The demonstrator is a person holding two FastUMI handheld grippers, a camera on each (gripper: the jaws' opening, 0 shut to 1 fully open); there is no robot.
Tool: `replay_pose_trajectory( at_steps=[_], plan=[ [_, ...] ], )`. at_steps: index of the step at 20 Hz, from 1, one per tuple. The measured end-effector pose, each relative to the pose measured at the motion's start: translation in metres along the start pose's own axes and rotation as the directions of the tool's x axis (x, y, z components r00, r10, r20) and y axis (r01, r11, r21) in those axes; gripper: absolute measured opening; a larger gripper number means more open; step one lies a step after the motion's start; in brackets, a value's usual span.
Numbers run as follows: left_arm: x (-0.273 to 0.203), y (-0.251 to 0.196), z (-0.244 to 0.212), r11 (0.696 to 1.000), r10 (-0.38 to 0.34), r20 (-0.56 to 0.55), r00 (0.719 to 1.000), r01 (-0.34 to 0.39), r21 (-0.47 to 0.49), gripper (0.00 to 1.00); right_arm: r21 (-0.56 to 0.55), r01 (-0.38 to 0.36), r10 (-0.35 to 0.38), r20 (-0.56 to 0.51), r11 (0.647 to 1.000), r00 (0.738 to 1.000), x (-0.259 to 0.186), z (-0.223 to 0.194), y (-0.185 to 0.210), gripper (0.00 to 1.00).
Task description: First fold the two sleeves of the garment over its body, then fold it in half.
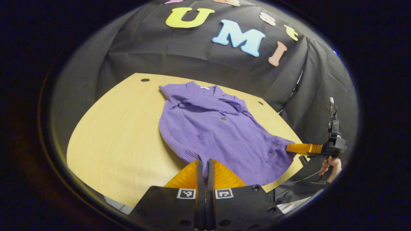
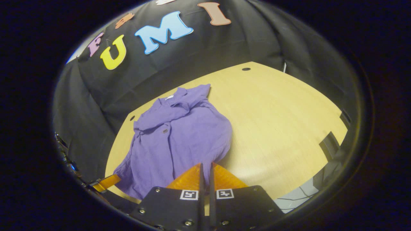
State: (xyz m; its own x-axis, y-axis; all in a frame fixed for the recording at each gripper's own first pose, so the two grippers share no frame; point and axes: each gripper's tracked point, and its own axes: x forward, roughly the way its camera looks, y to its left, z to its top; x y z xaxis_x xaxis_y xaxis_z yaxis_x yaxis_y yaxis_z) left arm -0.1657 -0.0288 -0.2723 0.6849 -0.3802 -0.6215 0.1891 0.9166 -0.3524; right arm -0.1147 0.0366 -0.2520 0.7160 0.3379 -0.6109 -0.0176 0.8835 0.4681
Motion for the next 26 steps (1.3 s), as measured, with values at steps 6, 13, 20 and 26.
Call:
replay_pose_trajectory(
  at_steps=[6, 13, 20, 26],
  plan=[
    [0.015, -0.013, 0.05, 0.997, -0.006, 0.038, 0.999, 0.009, -0.083, 0.08, 0.049, -0.122, 0.12, 0.037, 0.991, 0.992, 0.006, 0.041, 0.029, 0.06],
    [0.043, -0.003, 0.128, 0.991, 0.054, 0.125, 0.991, -0.037, -0.129, 0.08, 0.086, -0.217, 0.209, 0.094, 0.972, 0.973, 0.034, 0.118, 0.043, 0.06],
    [0.071, 0.011, 0.202, 0.986, 0.12, 0.211, 0.97, -0.092, -0.139, 0.07, 0.069, -0.273, 0.264, 0.117, 0.959, 0.957, 0.071, 0.189, 0.05, 0.02],
    [0.114, 0.023, 0.273, 0.984, 0.15, 0.278, 0.949, -0.117, -0.131, 0.08, 0.05, -0.332, 0.324, 0.126, 0.942, 0.938, 0.119, 0.251, 0.072, 0.05]
  ],
)
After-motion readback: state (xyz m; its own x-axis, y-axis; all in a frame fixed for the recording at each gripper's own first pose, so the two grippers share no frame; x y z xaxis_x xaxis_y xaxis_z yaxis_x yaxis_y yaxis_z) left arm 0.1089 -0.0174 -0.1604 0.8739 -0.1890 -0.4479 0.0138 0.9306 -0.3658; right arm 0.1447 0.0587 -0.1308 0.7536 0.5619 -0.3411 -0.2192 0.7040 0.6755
